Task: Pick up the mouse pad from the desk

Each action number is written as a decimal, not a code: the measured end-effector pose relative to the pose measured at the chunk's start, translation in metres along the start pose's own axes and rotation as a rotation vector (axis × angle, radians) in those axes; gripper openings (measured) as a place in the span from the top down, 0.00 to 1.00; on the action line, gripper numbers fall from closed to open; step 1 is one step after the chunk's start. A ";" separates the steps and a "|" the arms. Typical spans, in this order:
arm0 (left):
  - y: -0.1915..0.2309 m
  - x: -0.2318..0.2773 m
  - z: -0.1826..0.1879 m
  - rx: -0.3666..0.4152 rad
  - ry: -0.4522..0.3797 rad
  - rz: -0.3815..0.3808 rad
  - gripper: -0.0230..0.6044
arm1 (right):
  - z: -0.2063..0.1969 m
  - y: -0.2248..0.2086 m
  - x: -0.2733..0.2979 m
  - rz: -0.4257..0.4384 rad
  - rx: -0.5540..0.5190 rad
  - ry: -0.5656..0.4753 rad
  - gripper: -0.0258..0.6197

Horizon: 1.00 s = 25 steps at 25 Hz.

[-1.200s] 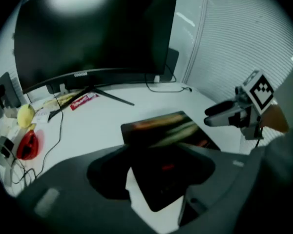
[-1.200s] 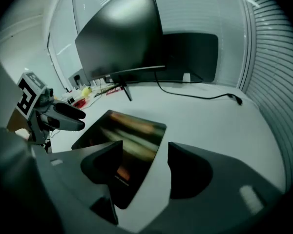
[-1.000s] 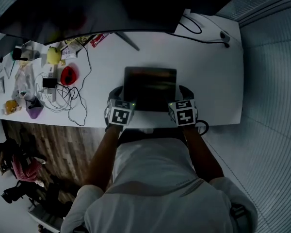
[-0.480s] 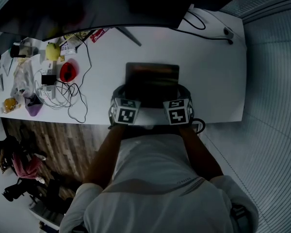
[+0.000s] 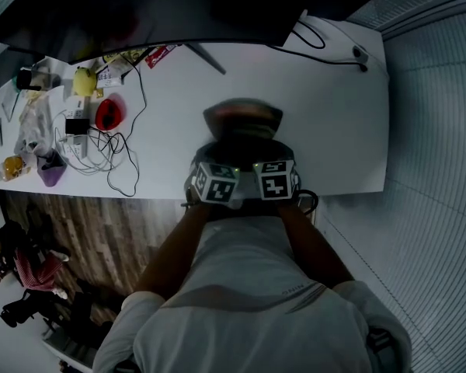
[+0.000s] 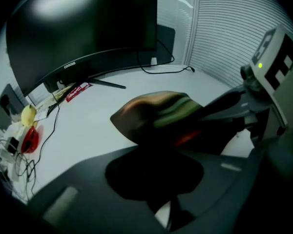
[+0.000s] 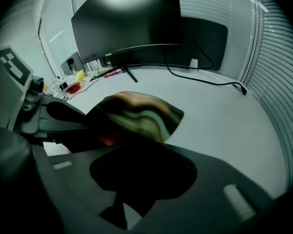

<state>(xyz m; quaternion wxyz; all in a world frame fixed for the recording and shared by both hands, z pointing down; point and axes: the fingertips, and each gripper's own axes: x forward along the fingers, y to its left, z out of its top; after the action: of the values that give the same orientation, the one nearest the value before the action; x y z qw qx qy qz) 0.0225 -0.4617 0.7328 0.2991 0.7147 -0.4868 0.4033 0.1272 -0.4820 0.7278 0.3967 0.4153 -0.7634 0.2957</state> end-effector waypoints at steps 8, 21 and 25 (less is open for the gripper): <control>0.005 -0.019 0.014 -0.061 -0.113 -0.116 0.84 | 0.008 0.014 -0.014 0.066 0.023 -0.063 0.88; 0.039 -0.173 0.124 -0.052 -0.538 -0.153 0.84 | 0.138 0.044 -0.157 0.040 -0.035 -0.498 0.89; 0.048 -0.229 0.147 -0.013 -0.662 -0.136 0.84 | 0.169 0.062 -0.205 0.030 -0.087 -0.618 0.89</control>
<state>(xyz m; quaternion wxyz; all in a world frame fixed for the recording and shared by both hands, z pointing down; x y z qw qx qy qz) -0.0262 -0.4943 0.4625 0.1557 0.8359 -0.5113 0.1250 0.0822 -0.5026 0.4597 0.1590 0.4568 -0.8658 0.1281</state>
